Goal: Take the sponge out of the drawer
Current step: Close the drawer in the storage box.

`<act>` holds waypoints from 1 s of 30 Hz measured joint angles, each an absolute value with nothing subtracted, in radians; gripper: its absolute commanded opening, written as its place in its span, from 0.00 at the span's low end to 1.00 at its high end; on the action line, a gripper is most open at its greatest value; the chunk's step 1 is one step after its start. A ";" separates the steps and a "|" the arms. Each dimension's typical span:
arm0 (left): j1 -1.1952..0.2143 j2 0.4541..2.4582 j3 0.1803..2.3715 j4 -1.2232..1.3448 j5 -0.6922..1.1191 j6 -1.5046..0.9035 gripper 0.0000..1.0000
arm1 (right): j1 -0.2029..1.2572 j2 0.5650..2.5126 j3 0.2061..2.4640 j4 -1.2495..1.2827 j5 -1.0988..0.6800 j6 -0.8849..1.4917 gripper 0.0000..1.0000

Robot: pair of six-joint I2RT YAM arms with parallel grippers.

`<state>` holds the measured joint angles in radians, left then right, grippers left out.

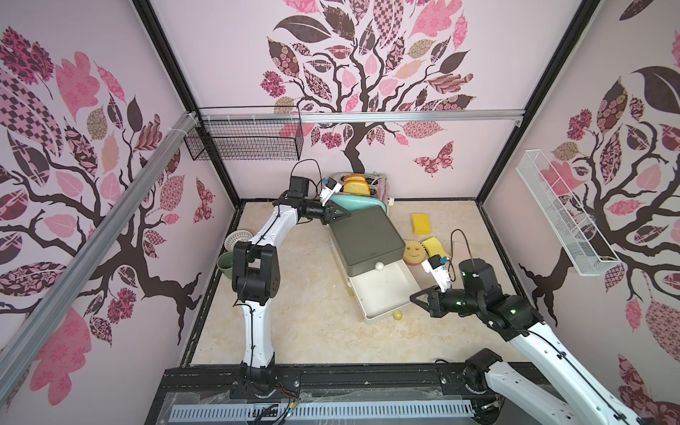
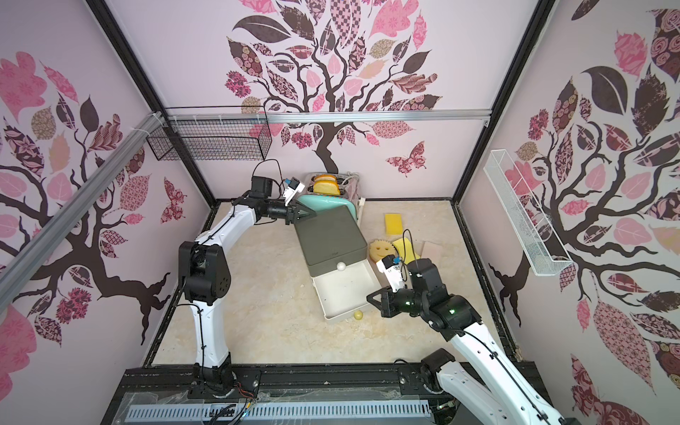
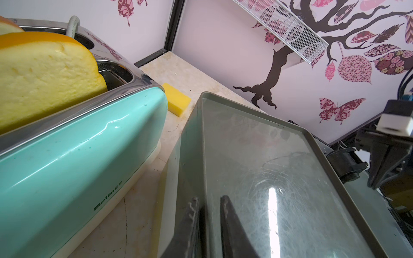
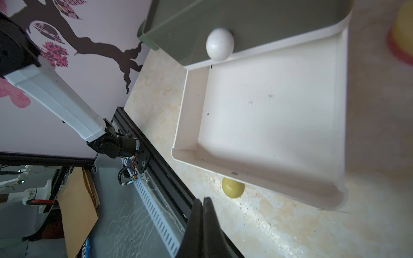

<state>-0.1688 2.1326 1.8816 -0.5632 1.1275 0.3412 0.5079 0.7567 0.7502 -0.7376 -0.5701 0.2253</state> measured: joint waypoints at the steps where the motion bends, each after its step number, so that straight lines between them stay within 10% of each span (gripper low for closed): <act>1: -0.169 2.133 1.882 -0.563 1.127 0.341 0.20 | 0.539 0.770 0.746 -0.737 -0.562 0.241 0.00; 30: -0.168 2.130 1.883 -0.562 1.114 0.340 0.20 | 0.685 1.022 0.612 -0.487 -0.426 0.346 0.00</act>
